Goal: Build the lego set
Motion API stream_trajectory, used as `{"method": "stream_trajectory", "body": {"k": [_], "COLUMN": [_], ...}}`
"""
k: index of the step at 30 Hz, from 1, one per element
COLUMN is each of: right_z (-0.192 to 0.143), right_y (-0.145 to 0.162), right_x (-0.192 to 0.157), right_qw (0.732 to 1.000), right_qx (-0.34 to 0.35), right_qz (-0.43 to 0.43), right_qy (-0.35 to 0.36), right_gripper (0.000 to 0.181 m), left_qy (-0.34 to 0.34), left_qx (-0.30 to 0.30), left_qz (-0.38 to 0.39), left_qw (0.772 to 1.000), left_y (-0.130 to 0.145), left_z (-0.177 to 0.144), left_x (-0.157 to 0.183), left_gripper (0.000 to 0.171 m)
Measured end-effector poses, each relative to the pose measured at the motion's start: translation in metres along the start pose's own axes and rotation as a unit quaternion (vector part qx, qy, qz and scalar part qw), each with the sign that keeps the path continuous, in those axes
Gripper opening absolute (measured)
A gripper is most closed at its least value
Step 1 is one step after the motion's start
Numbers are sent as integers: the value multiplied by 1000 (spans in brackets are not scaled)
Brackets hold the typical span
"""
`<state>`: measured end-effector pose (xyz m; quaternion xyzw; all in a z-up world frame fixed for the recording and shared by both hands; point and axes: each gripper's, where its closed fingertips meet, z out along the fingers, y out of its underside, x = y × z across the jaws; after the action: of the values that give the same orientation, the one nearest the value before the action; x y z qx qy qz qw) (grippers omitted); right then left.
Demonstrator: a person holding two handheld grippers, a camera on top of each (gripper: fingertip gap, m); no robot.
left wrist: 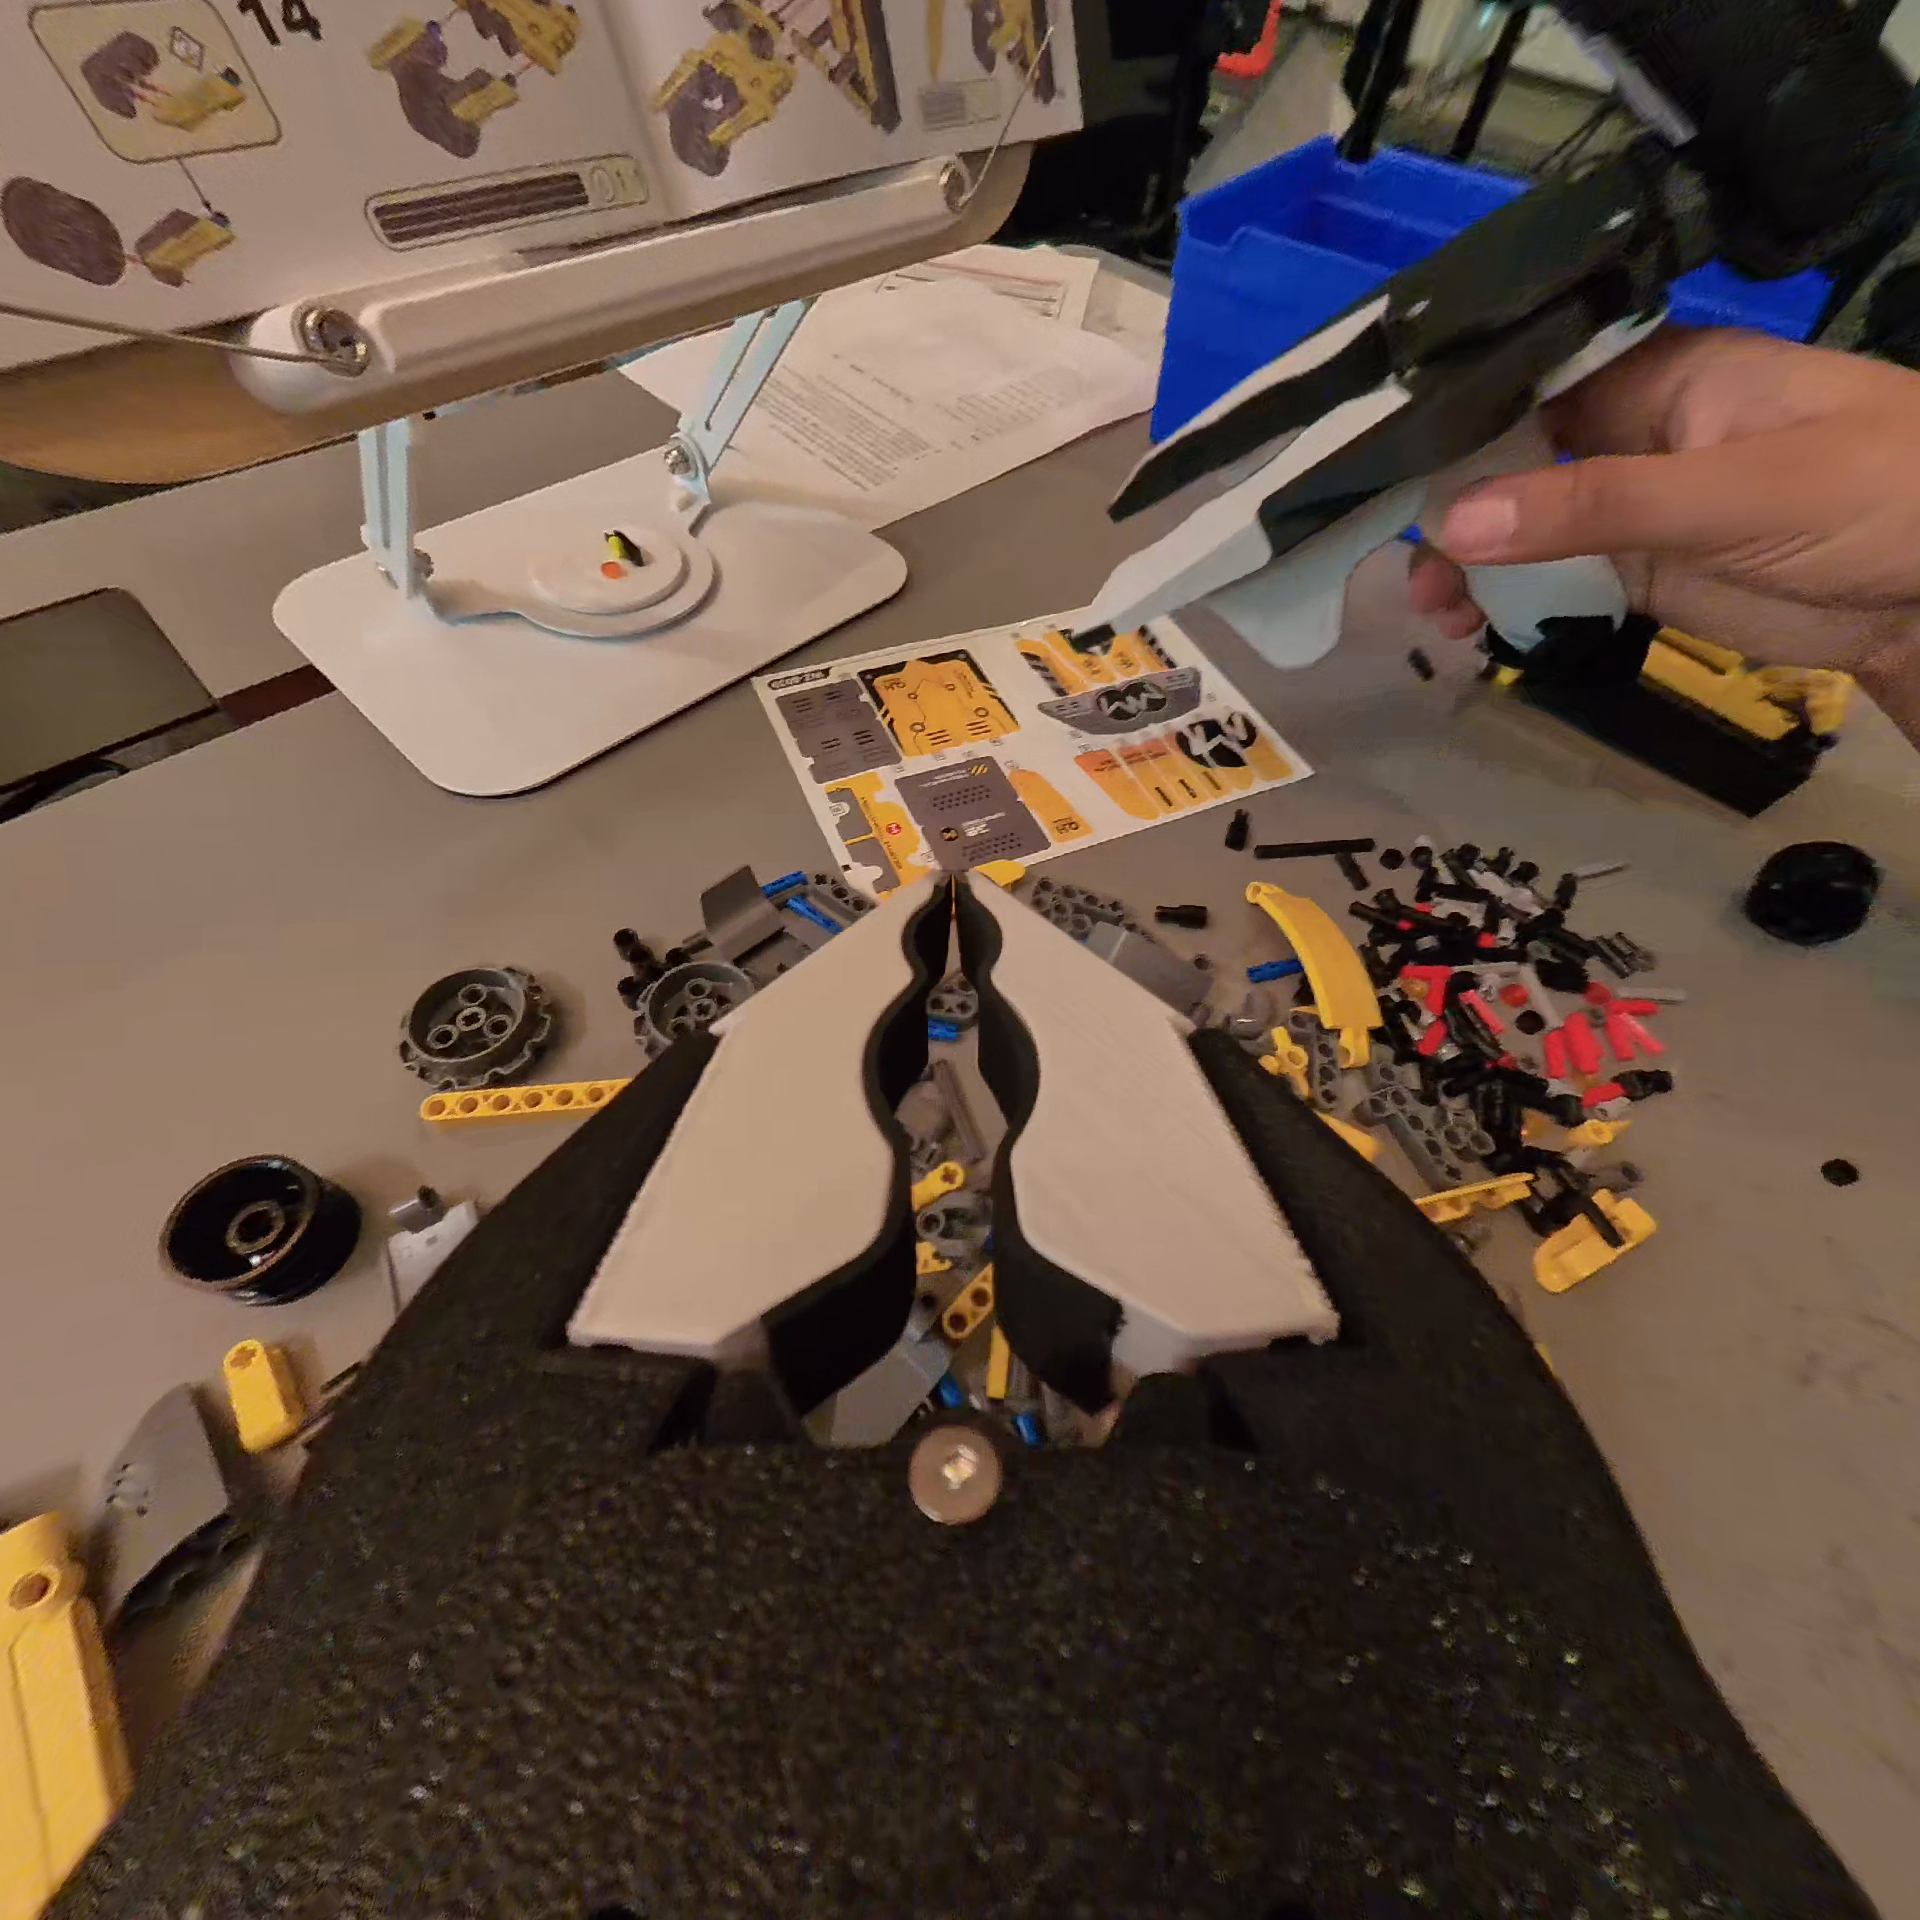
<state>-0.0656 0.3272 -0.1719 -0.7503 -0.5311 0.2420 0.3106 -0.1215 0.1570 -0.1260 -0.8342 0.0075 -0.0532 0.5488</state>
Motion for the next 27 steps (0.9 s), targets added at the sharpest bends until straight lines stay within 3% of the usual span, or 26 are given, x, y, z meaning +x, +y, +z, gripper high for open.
{"method": "stream_trajectory", "body": {"k": [6, 11, 16, 18, 21, 24, 27], "right_z": [-60, -94, -107, -116, -132, -125, -108], "right_y": [-35, -44, -39, -35, -33, -20, -10], "right_x": [-39, -68, -83, -101, -126, -143, -149], "right_qw": [990, 953, 946, 924, 889, 895, 915], "right_qx": [121, 253, 270, 285, 311, 293, 265], "right_qz": [-62, -141, -75, -62, -48, -104, -143], "right_qy": [-45, -89, -165, -246, -333, -321, -268], "right_gripper": [87, 86, 86, 58, 44, 0, 2], "left_qy": [16, 22, 59, 84, 122, 130, 128], "left_qx": [15, 39, 57, 52, 39, 25, 21], "left_qz": [0, 10, 12, 19, 38, 61, 75], "left_qw": [1000, 999, 997, 995, 991, 989, 989], "left_y": [-2, -8, -11, -9, -3, 3, 7], "left_z": [2, -1, 0, 3, 11, 17, 22], "left_x": [6, 11, 25, 37, 62, 77, 87], "left_gripper": [0, 0, 1, 2, 3, 4, 4]}}
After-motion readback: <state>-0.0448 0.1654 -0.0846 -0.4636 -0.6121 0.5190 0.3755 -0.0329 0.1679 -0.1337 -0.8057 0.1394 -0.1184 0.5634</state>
